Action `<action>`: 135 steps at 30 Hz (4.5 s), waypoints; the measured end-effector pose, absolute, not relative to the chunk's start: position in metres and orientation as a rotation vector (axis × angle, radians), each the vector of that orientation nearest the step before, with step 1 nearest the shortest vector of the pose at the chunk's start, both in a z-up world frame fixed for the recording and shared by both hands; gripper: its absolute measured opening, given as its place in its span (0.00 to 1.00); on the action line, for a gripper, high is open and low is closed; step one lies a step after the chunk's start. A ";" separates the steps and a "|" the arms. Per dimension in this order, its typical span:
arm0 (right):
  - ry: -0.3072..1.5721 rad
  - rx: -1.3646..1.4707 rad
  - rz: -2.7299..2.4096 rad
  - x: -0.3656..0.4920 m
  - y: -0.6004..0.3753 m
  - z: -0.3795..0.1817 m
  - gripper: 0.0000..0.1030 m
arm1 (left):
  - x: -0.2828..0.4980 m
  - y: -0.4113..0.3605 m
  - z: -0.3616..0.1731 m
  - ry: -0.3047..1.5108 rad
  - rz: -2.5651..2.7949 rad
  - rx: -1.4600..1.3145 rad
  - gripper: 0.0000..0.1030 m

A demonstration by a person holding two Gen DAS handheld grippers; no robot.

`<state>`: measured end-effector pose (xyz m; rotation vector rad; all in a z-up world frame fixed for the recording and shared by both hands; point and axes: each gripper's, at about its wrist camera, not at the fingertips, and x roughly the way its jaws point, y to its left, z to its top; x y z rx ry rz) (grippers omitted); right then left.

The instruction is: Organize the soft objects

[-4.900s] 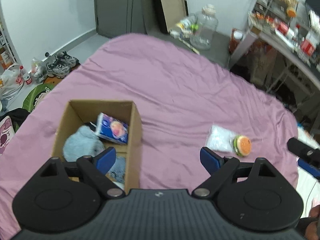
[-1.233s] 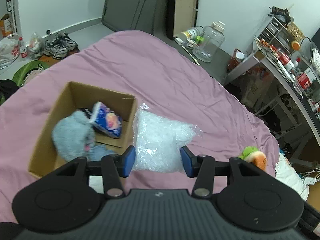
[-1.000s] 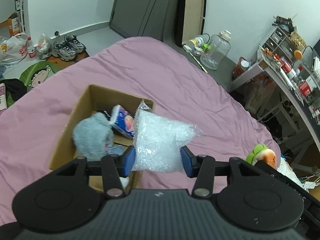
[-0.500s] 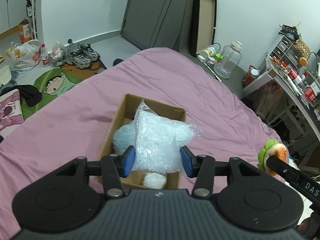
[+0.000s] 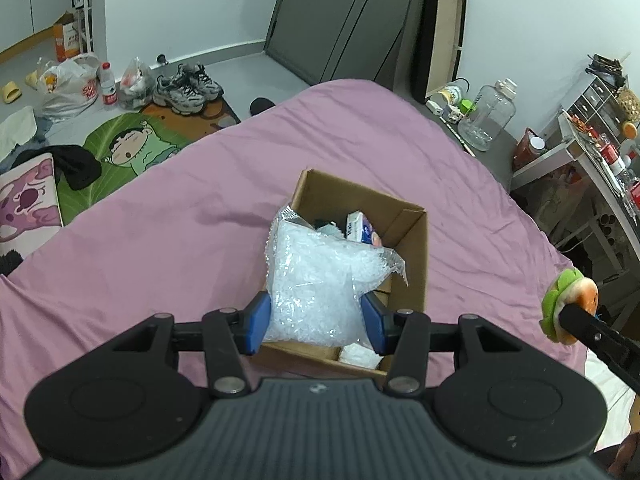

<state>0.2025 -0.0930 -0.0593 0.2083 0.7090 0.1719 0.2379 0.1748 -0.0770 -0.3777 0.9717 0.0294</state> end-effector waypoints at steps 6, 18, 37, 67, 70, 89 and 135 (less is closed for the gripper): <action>0.736 0.204 0.179 0.209 -0.082 -0.069 0.37 | 0.250 0.175 -0.090 0.992 0.014 -0.379 0.47; 0.819 0.192 0.218 0.236 -0.059 -0.093 0.37 | 0.277 0.172 -0.130 1.098 -0.004 -0.362 0.51; 0.841 0.244 0.325 0.255 -0.039 -0.104 0.59 | 0.297 0.185 -0.127 1.135 0.031 -0.338 0.55; 0.776 0.302 0.259 0.205 -0.130 -0.055 1.00 | 0.242 0.115 -0.047 1.038 0.033 -0.195 1.00; 0.759 0.304 0.267 0.194 -0.140 -0.045 1.00 | 0.233 0.107 -0.037 1.016 0.028 -0.197 1.00; 0.667 0.324 0.284 0.127 -0.201 -0.015 1.00 | 0.161 0.067 0.011 0.834 0.019 -0.214 1.00; 0.552 0.275 0.274 -0.002 -0.283 0.039 1.00 | 0.031 0.014 0.065 0.695 0.074 -0.105 1.00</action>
